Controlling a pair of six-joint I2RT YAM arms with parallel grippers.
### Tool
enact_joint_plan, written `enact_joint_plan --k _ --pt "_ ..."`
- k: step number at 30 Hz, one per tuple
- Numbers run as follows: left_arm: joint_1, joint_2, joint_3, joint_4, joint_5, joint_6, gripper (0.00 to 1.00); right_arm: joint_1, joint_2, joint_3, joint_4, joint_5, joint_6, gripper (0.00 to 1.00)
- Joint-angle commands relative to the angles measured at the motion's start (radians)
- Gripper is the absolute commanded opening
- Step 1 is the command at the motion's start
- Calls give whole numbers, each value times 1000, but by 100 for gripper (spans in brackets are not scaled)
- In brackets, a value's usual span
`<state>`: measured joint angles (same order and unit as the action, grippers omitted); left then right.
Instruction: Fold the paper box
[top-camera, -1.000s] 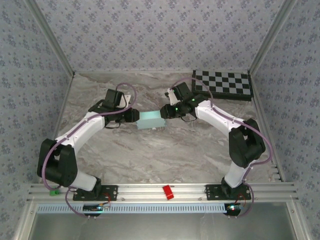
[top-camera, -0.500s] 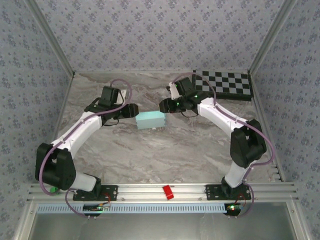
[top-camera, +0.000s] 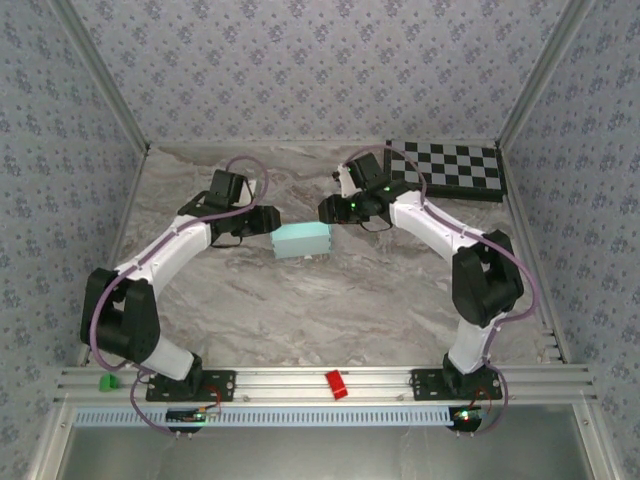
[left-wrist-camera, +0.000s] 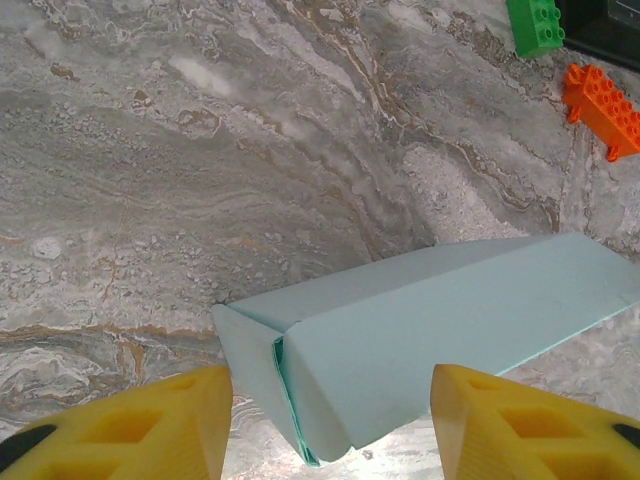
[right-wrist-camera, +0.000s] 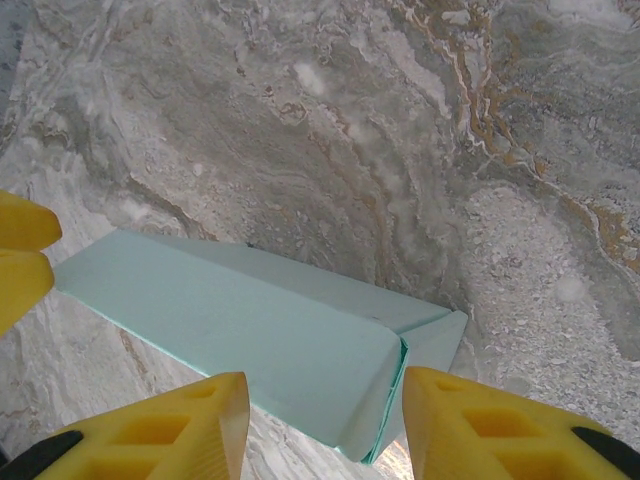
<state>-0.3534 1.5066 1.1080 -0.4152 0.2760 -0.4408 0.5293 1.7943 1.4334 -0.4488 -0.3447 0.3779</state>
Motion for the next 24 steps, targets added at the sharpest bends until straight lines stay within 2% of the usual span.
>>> enact_joint_plan --k 1,24 --pt "5 9 31 6 25 -15 54 -6 12 31 -32 9 16 45" --pt "5 16 -43 13 43 -16 49 -6 31 -38 -31 5 27 43"
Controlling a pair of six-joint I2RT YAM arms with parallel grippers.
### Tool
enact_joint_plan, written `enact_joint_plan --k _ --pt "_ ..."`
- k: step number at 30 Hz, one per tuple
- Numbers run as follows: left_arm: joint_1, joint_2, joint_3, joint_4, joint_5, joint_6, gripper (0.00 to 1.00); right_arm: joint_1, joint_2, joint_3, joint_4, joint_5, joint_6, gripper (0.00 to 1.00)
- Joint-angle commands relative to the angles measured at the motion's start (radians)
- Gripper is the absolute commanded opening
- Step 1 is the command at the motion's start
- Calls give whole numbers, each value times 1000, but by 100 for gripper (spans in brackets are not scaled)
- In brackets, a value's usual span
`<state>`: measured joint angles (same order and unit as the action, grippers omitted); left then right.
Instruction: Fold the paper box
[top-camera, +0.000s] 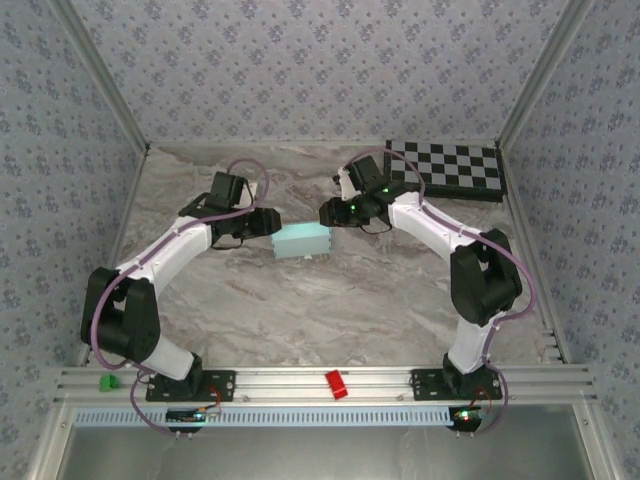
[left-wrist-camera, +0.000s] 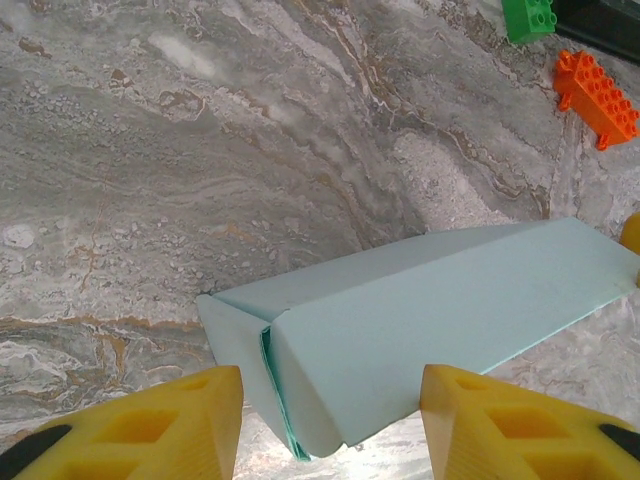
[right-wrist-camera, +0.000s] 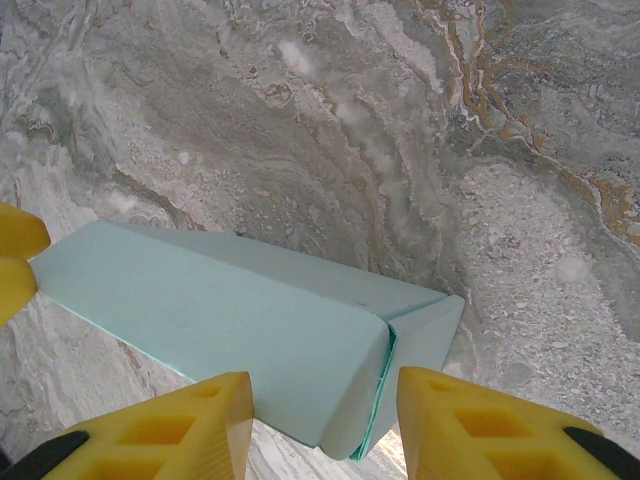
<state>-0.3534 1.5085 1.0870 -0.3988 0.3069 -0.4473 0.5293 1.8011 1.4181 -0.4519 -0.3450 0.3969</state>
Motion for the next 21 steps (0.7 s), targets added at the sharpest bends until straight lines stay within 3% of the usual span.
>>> enact_joint_plan --k 1,21 --pt "4 12 -26 -3 12 -10 49 -6 24 -27 -28 5 9 43" --pt "4 -3 -88 11 15 -18 48 -5 20 -86 -21 14 10 43"
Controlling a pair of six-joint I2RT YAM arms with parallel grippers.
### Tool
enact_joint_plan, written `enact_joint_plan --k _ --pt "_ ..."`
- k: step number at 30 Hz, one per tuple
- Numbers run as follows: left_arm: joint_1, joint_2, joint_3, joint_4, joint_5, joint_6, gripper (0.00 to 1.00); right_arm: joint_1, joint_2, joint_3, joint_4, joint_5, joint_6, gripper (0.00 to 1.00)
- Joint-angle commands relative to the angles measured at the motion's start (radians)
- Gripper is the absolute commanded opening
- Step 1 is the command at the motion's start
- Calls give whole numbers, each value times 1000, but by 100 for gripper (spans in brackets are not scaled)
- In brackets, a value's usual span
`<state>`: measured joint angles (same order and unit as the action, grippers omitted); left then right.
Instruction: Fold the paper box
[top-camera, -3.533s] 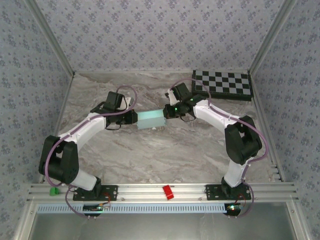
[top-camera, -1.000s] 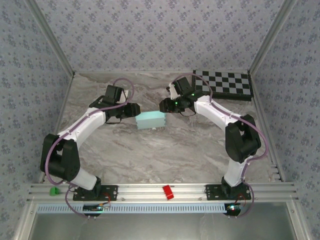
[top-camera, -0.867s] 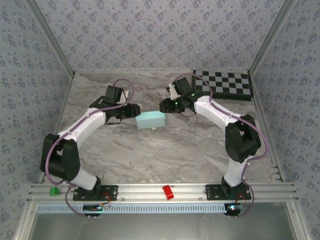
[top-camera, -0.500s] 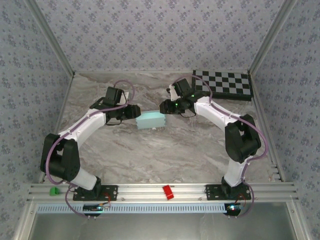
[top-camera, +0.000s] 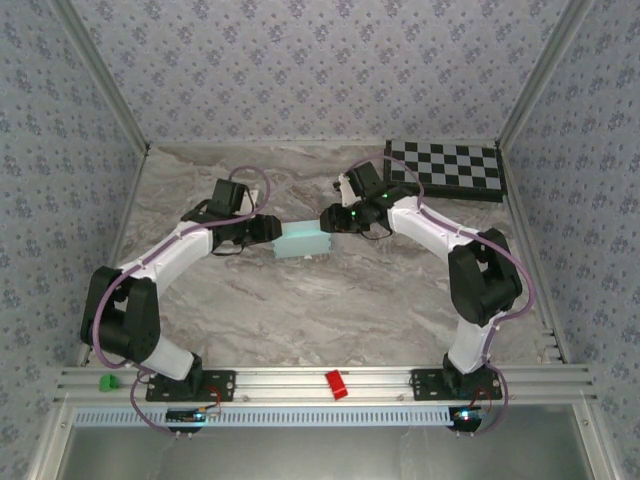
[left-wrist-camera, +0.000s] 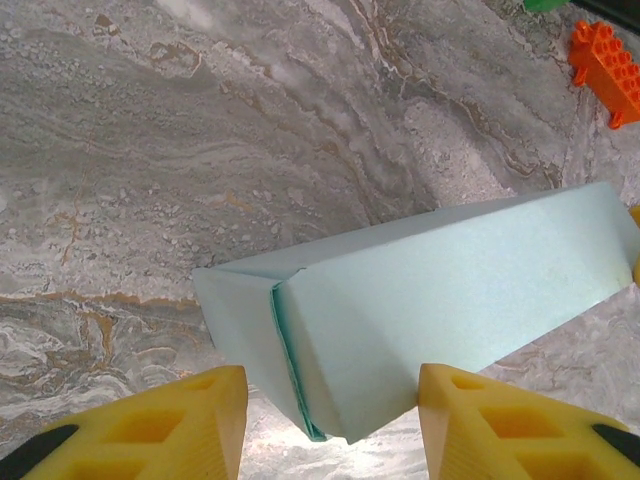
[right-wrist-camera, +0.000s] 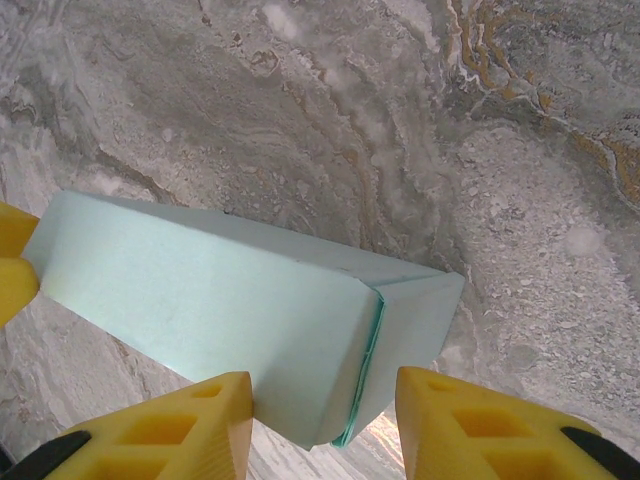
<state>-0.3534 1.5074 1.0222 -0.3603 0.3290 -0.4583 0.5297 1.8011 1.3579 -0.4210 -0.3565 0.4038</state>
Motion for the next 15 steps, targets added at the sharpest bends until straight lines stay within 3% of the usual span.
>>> enact_joint_plan --k 1,15 --pt "4 0 -24 -28 -8 -6 47 -5 21 -28 -53 28 3 43" --pt "3 -7 -94 -17 -13 -14 47 -1 52 -64 -70 81 -17 42"
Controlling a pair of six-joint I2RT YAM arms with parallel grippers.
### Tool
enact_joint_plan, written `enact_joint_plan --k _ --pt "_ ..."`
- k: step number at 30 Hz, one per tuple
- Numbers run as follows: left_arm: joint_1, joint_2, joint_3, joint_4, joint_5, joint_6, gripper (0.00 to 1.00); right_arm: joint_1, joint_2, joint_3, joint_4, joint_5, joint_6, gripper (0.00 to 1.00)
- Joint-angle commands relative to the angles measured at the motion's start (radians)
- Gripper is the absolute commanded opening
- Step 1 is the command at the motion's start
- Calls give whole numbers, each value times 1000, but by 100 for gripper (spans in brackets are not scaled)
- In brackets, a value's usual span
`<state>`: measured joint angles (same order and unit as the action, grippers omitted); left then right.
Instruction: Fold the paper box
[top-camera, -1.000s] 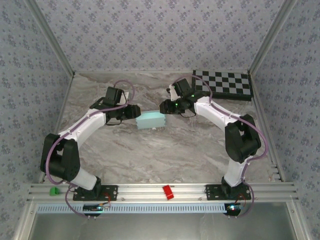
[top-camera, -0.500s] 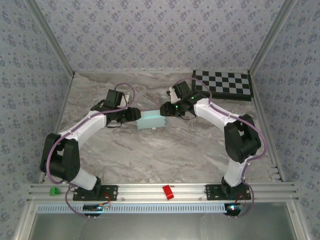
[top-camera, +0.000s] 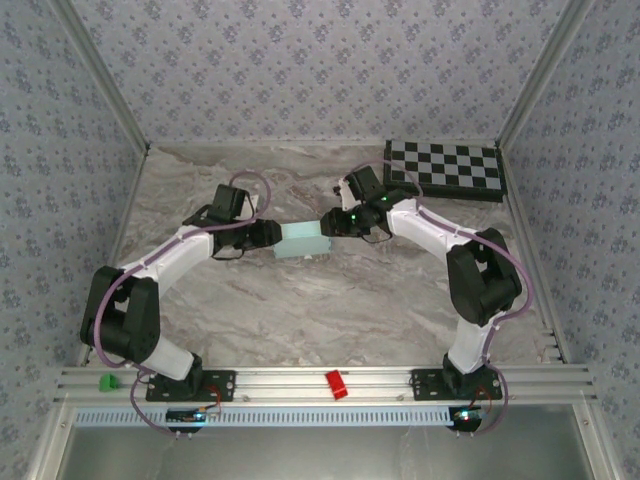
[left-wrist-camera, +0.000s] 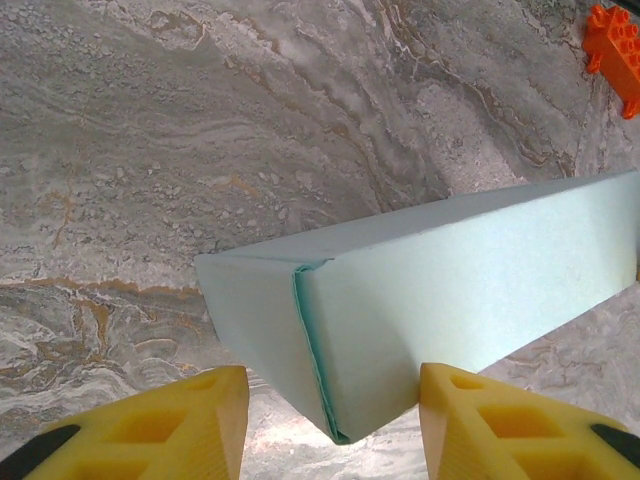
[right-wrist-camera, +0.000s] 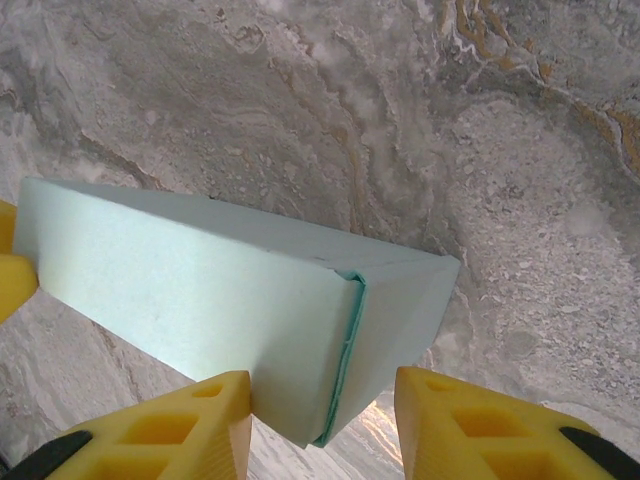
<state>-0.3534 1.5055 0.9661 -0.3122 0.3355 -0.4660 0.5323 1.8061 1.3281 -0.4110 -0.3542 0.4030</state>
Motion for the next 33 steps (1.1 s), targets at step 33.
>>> enact_joint_plan --k 33 --pt "-24 -77 186 -147 -105 244 84 -46 -40 148 -118 35 -93 53"
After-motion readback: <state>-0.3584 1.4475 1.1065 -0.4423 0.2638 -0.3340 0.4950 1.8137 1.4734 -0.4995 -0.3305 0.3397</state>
